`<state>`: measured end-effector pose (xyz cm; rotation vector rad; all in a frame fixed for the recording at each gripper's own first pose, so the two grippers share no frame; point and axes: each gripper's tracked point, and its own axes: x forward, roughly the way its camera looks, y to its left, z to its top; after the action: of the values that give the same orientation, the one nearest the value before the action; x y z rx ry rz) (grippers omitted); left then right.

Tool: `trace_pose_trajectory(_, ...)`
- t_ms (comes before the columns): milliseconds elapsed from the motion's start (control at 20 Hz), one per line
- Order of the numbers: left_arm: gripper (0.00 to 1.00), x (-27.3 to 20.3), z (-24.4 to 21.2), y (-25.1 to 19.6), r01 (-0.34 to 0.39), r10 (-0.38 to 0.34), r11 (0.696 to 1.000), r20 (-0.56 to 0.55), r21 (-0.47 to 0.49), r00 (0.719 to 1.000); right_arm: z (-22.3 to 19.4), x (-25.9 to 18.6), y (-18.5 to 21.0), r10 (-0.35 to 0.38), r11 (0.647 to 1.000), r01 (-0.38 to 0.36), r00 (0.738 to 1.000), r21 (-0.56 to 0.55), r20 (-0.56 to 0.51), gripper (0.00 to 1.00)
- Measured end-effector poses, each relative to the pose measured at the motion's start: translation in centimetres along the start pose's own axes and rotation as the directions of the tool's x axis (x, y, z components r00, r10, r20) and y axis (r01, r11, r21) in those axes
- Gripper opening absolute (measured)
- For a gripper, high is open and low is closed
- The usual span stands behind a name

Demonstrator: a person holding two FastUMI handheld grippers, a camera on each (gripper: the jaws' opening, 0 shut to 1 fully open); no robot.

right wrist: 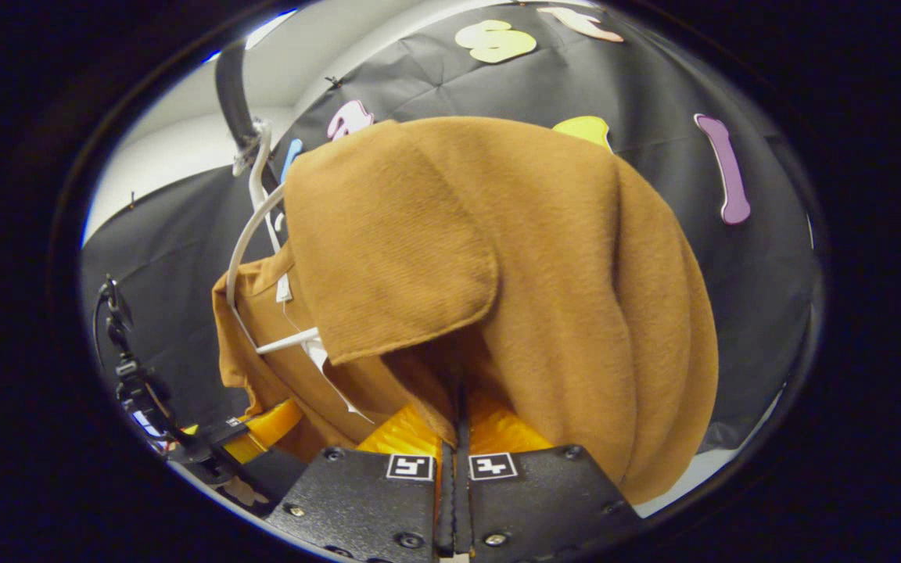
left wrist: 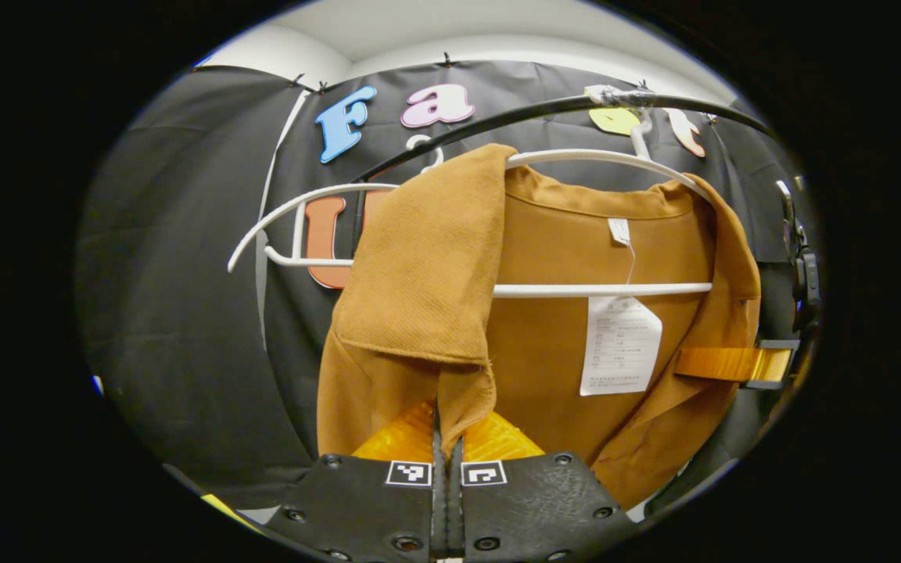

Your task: Grasp the clothes on the hanger with both hands and then place them into the laundry hamper below.

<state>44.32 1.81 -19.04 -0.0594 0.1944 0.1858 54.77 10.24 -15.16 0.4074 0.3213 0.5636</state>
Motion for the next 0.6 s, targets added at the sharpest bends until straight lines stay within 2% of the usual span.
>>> trace_pose_trajectory(100, 0.05, -0.1, 0.0, -0.3, 0.017, -0.017, 1.000, -0.002, -0.009, 1.000, 0.6, -0.6, 1.0, 0.126, 0.988, -0.127, 0.992, 0.093, 0.015, 0.04)
trace_pose_trajectory(150, 0.00, -0.3, -0.1, -0.3, 0.021, -0.021, 1.000, -0.003, -0.008, 1.000, 1.0, -1.1, 0.9, 0.171, 0.975, -0.172, 0.985, 0.139, 0.021, 0.04)
trace_pose_trajectory(200, 0.00, -0.6, 0.0, -0.2, 0.023, -0.023, 1.000, 0.002, -0.005, 1.000, 1.2, -1.6, 1.0, 0.210, 0.960, -0.212, 0.977, 0.182, 0.034, 0.04)
trace_pose_trajectory(250, 0.00, -0.8, 0.2, -0.1, 0.024, -0.024, 1.000, 0.007, -0.006, 1.000, 1.4, -1.9, 1.2, 0.246, 0.945, -0.250, 0.968, 0.212, 0.045, 0.04)
trace_pose_trajectory(300, 0.05, -1.1, 0.5, 0.0, 0.024, -0.024, 1.000, 0.013, -0.010, 1.000, 1.7, -2.3, 1.4, 0.277, 0.930, -0.283, 0.959, 0.234, 0.056, 0.04)
trace_pose_trajectory(350, 0.05, -1.3, 1.0, 0.2, 0.026, -0.026, 1.000, 0.020, -0.018, 0.999, 2.2, -2.8, 1.6, 0.315, 0.908, -0.322, 0.946, 0.266, 0.072, 0.03)
trace_pose_trajectory(400, 0.00, -1.7, 1.6, 0.4, 0.022, -0.021, 1.000, 0.034, -0.021, 0.999, 2.8, -3.4, 2.0, 0.349, 0.885, -0.361, 0.932, 0.296, 0.093, 0.03)
trace_pose_trajectory(450, 0.00, -2.0, 2.3, 0.5, 0.027, -0.026, 0.999, 0.044, -0.033, 0.999, 3.8, -4.2, 3.1, 0.409, 0.840, -0.426, 0.904, 0.335, 0.125, 0.04)
trace_pose_trajectory(550, 0.00, -2.6, 4.3, 1.0, 0.029, -0.025, 0.998, 0.078, -0.056, 0.997, 5.9, -5.6, 4.0, 0.478, 0.765, -0.515, 0.856, 0.387, 0.194, 0.03)
trace_pose_trajectory(600, 0.00, -2.9, 5.3, 1.4, 0.026, -0.019, 0.998, 0.100, -0.065, 0.995, 6.8, -6.0, 3.8, 0.482, 0.745, -0.532, 0.847, 0.403, 0.226, 0.03)
